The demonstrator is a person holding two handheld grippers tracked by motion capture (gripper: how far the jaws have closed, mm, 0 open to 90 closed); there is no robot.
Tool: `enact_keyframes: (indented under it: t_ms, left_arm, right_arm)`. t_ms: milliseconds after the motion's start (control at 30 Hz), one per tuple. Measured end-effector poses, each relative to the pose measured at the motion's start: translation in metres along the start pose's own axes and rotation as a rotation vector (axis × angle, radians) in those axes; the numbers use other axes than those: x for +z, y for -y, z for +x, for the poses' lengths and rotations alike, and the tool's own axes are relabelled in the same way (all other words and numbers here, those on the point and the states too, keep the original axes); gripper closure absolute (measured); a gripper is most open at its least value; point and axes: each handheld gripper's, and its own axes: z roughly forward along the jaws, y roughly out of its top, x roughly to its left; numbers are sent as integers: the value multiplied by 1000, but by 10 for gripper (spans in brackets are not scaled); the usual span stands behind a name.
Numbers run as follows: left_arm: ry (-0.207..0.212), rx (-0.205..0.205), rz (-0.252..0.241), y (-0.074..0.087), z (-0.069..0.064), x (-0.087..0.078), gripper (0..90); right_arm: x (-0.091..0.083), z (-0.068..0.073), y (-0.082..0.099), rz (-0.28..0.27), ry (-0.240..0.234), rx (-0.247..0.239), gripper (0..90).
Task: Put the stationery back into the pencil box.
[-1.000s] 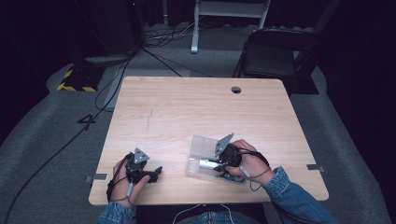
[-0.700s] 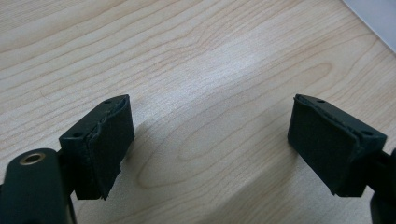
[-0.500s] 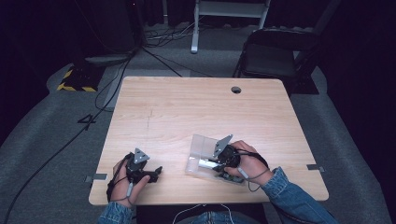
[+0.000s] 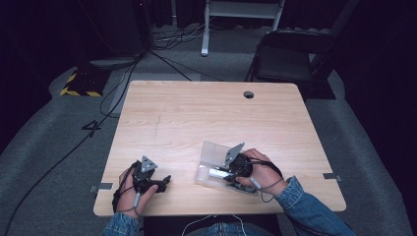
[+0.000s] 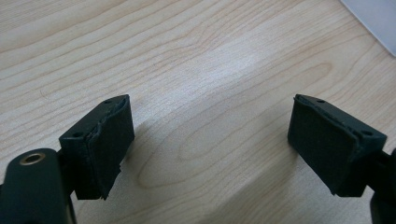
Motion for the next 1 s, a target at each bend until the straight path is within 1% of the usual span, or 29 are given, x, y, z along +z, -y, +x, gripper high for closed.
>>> enact_keyframes:
  t_ms: [67,100,167,267,300,333,467,633,667,733,767,800,833,933,1000]
  left_arm:
    - [0,0,0,0,0,0,149]
    - [0,0,0,0,0,0,149]
    - [0,-2,-1,0,0,0,149]
    - [0,0,0,0,0,0,149]
    - [0,-2,-1,0,0,0,149]
    - [-1,-1,-1,0,0,0,149]
    - [3,-1,0,0,0,0,149]
    - [3,-3,-2,0,0,0,149]
    - [5,-3,-1,0,0,0,148]
    - [4,0,-2,0,1,0,148]
    - [3,1,-1,-1,1,0,148]
    - [6,2,0,-1,1,1,149]
    - [6,2,0,-1,1,1,149]
    - [6,-4,-6,-2,3,2,149]
    - [1,-3,-3,-2,4,2,149]
  right_arm:
    - [0,0,0,-4,-3,5,687]
    - [0,0,0,-12,-8,14,659]
    - [-1,0,0,-13,-2,3,655]
    - [-4,0,0,-24,-1,7,644]
    - [-5,1,-1,-27,7,13,641]
    - [-6,1,-1,-25,7,12,638]
    - [-11,1,-1,-47,15,3,628]
    - [-18,1,0,-73,25,20,614]
    - [-22,0,1,-94,37,30,598]
    - [-24,0,2,-97,40,33,591]
    - [-26,-1,2,-107,44,33,584]
    - [-32,-2,4,-131,52,46,558]
    - [-32,-2,4,-131,52,46,558]
    - [-42,-4,7,-170,72,64,535]
    - [-46,-6,9,-183,79,65,527]
